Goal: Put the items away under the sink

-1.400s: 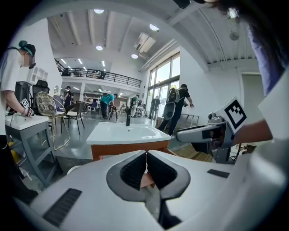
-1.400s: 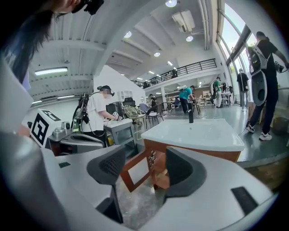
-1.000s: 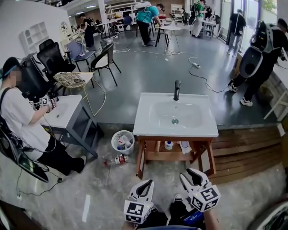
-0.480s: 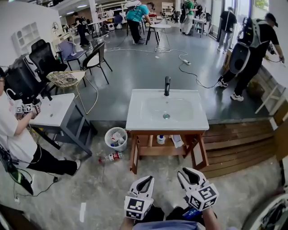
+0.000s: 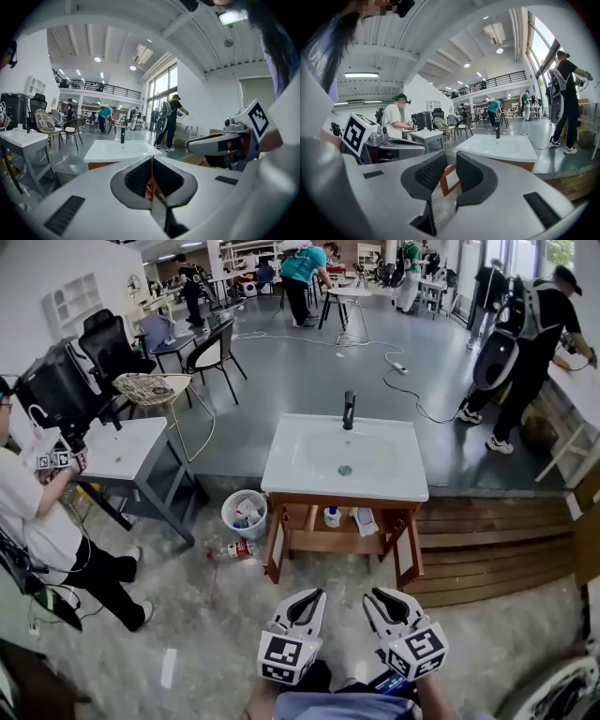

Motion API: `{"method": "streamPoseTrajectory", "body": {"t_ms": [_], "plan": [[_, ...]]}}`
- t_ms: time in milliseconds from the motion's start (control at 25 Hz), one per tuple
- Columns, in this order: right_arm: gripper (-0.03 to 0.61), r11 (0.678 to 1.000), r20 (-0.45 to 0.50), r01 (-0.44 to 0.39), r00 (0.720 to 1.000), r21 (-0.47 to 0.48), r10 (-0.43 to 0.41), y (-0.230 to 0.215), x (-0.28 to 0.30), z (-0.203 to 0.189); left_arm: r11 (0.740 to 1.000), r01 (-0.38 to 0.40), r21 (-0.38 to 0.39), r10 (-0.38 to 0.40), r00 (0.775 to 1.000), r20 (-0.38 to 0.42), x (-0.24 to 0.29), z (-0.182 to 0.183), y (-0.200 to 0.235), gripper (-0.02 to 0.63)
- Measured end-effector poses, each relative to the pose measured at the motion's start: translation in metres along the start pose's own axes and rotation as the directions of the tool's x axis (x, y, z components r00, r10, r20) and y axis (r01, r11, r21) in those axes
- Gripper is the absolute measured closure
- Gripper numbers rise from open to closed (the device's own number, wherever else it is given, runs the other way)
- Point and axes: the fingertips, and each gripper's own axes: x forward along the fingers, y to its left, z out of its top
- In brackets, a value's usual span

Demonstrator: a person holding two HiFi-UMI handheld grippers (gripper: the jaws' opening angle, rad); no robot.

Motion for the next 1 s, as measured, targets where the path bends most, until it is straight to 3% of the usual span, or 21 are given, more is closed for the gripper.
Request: {"method": "streamPoseTrajectory", "body": {"t_ms": [400, 1000], "plan": [[0.494, 1.0, 0.023, -0.015, 1.0, 0.019, 0.014, 0.016, -0.078, -0.025, 0.998, -0.046, 0.039, 0.047, 0.999, -0.018, -0.047, -0.008, -0.067, 0.595], [0.504, 0.997, 0.032, -0.066, 0.997, -0.048, 0.068, 0.046, -0.155, -0.057, 0.997, -0.062, 0.041, 0.063, 0.998, -0.005, -0.088, -0.03, -0.152, 0.595]]}}
